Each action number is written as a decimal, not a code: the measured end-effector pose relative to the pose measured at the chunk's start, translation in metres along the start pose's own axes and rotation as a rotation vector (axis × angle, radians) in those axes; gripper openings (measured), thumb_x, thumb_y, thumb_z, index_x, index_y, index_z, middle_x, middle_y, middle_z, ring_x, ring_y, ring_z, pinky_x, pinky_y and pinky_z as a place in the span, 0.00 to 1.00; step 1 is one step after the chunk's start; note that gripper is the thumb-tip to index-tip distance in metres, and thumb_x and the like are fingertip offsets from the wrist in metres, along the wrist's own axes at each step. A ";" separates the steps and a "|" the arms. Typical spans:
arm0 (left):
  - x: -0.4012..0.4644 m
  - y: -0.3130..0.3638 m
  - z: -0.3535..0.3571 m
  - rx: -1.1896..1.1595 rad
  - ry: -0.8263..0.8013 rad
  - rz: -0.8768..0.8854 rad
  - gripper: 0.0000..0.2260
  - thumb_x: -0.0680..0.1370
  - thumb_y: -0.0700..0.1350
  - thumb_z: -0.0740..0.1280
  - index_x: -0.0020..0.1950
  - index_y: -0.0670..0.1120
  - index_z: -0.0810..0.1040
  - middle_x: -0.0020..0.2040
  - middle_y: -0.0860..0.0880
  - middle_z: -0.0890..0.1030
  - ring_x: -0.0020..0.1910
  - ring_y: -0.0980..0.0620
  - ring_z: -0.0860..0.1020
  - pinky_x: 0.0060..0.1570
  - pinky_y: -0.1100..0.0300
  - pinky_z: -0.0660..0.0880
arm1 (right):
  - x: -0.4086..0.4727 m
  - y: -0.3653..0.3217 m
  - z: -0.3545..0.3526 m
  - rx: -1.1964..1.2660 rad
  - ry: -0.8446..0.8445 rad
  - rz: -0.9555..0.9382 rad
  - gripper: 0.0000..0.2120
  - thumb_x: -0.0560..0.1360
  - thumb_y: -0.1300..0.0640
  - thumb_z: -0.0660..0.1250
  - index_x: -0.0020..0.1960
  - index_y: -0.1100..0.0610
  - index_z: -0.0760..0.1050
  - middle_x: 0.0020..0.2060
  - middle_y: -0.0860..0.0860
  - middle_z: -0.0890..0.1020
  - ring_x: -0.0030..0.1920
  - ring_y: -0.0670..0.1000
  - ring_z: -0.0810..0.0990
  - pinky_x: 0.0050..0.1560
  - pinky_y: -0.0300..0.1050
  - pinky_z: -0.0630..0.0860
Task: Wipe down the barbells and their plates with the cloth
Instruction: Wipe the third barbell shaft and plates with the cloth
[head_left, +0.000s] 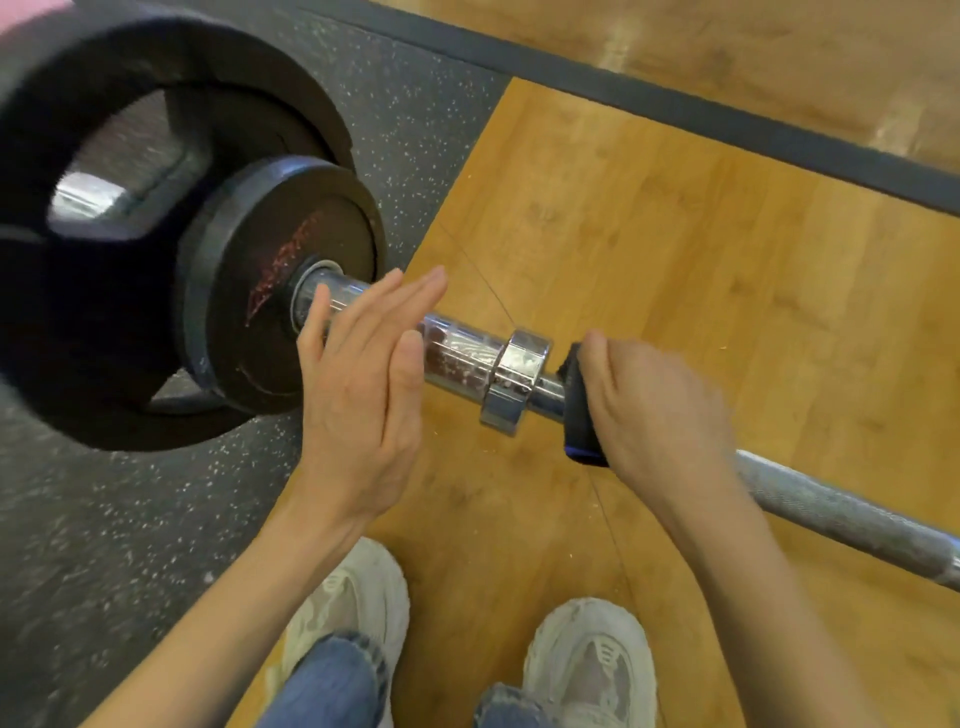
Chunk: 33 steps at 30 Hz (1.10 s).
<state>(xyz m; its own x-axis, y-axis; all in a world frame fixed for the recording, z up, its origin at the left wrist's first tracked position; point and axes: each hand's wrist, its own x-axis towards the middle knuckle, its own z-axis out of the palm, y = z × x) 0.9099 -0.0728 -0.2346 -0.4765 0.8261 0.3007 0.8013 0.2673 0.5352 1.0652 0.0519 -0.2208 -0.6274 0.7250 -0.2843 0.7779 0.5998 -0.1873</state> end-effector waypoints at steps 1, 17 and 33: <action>-0.001 -0.001 -0.004 0.007 0.004 -0.021 0.20 0.85 0.42 0.50 0.72 0.43 0.74 0.70 0.50 0.76 0.74 0.53 0.69 0.78 0.52 0.48 | -0.006 -0.002 0.002 0.061 0.074 0.038 0.11 0.83 0.55 0.46 0.43 0.55 0.59 0.32 0.48 0.65 0.29 0.51 0.63 0.28 0.47 0.54; 0.002 -0.014 -0.031 0.116 -0.187 0.063 0.19 0.85 0.44 0.53 0.74 0.45 0.73 0.73 0.52 0.73 0.76 0.55 0.66 0.79 0.52 0.49 | -0.027 -0.065 0.052 0.510 0.625 -0.134 0.23 0.87 0.52 0.48 0.70 0.62 0.74 0.69 0.58 0.75 0.71 0.57 0.69 0.79 0.57 0.55; 0.016 -0.038 -0.019 0.077 -0.210 0.219 0.20 0.86 0.45 0.51 0.76 0.43 0.69 0.76 0.49 0.71 0.78 0.51 0.63 0.80 0.48 0.48 | -0.029 -0.080 0.057 0.297 0.541 -0.062 0.23 0.86 0.51 0.52 0.74 0.64 0.66 0.72 0.60 0.70 0.75 0.61 0.66 0.75 0.57 0.64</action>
<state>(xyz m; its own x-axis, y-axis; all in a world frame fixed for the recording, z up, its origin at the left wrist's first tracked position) 0.8649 -0.0786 -0.2350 -0.2108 0.9504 0.2287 0.9055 0.1017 0.4120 1.0230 -0.0361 -0.2514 -0.5400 0.8075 0.2375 0.6670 0.5826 -0.4644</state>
